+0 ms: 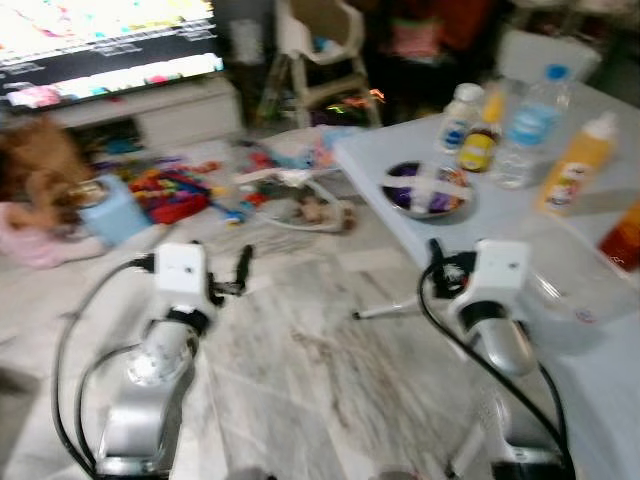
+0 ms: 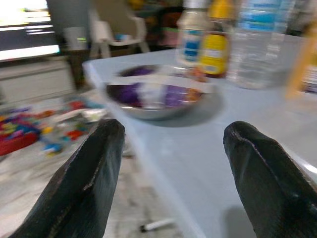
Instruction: Restocking fridge
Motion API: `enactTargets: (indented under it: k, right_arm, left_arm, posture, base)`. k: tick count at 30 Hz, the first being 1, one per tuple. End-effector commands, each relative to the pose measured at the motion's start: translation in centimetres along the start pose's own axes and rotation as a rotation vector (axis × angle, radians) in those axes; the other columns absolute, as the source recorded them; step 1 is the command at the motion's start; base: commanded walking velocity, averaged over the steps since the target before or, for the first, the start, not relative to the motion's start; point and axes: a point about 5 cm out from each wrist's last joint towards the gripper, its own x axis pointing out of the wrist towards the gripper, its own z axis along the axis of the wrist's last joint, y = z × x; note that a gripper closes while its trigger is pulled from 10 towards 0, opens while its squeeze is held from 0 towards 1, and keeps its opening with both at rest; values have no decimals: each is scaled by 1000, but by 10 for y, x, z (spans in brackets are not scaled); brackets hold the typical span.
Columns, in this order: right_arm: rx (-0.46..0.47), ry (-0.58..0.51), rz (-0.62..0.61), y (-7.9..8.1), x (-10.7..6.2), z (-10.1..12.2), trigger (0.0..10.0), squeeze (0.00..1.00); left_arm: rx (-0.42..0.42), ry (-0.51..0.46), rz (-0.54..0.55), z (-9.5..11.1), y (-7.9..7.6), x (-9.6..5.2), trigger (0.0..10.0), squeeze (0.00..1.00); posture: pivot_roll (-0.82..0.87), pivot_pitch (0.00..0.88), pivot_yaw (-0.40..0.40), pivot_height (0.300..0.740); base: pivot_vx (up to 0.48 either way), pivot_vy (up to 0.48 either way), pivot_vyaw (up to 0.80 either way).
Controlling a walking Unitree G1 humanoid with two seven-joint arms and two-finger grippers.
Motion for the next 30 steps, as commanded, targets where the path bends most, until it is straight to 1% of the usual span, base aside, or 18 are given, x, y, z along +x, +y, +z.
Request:
enactTargets:
  k: [1,5,8,9,10,11,12,16,20,21,22,23,25,30]
  right_arm:
    - [-6,-12,-16,-5,1,3,10000,0]
    - [-1,-20,-20,-3,2,4,10000,0]
    - [-6,-10,-31,-3,2,3,10000,0]
    - [2,-12,-30,-3,2,3,10000,0]
    - [2,-12,-30,-3,2,3,10000,0]
    - [5,-20,-29,-4,2,3,10000,1000]
    - [11,-26,-31,-5,2,4,10000,1000]
    - [11,-31,-30,-5,5,6,10000,1000]
    - [23,-40,-37,-5,9,9,10000,1000]
    - [33,-34,-36,-4,11,10,10000,1000]
    - [40,-30,-34,-4,11,10,10000,1000]
    - [52,-42,-32,-4,11,13,10000,0]
    - [56,-51,-43,-4,12,15,10000,0]
    - [12,-8,-114,-11,15,13,10000,0]
  left_arm:
    - [5,-7,-21,2,-7,2,10000,0]
    - [24,-14,-35,2,-9,1,10000,0]
    - [12,-9,-40,0,-10,1,10000,0]
    - [-11,-4,-58,0,-12,0,10000,741]
    - [-11,-4,-58,0,-12,0,10000,741]
    - [-20,-3,-71,0,-13,0,10000,1000]
    - [-8,-7,-62,0,-13,0,10000,1000]
    - [-15,-10,-46,-1,-12,2,10000,1000]
    - [0,-16,-35,1,-12,3,10000,1000]
    - [13,-9,-39,1,-12,3,10000,298]
    - [14,-6,-43,1,-12,3,10000,298]
    - [8,-6,-53,1,-12,3,10000,0]
    - [6,-9,-64,2,-13,4,10000,0]
    - [-8,-25,-78,6,-16,5,10000,0]
  posture:
    - [-57,22,42,740]
    - [-57,18,43,740]
    - [-58,15,43,740]
    - [-57,12,43,740]
    - [-57,12,43,740]
    - [-54,9,40,740]
    - [-54,9,40,740]
    - [-50,4,33,740]
    - [-43,6,22,740]
    - [-43,9,20,740]
    - [-43,12,20,740]
    - [-45,15,20,740]
    - [-53,25,22,740]
    - [-65,34,20,740]
  base:
    - [277,390,-800]
    - [278,393,-800]
    - [281,390,-800]
    - [281,390,0]
    - [281,390,0]
    - [277,390,0]
    - [277,390,0]
    - [281,388,0]
    - [286,386,0]
    - [0,0,0]
    - [0,0,0]
    - [0,0,0]
    - [0,0,0]
    - [55,0,0]
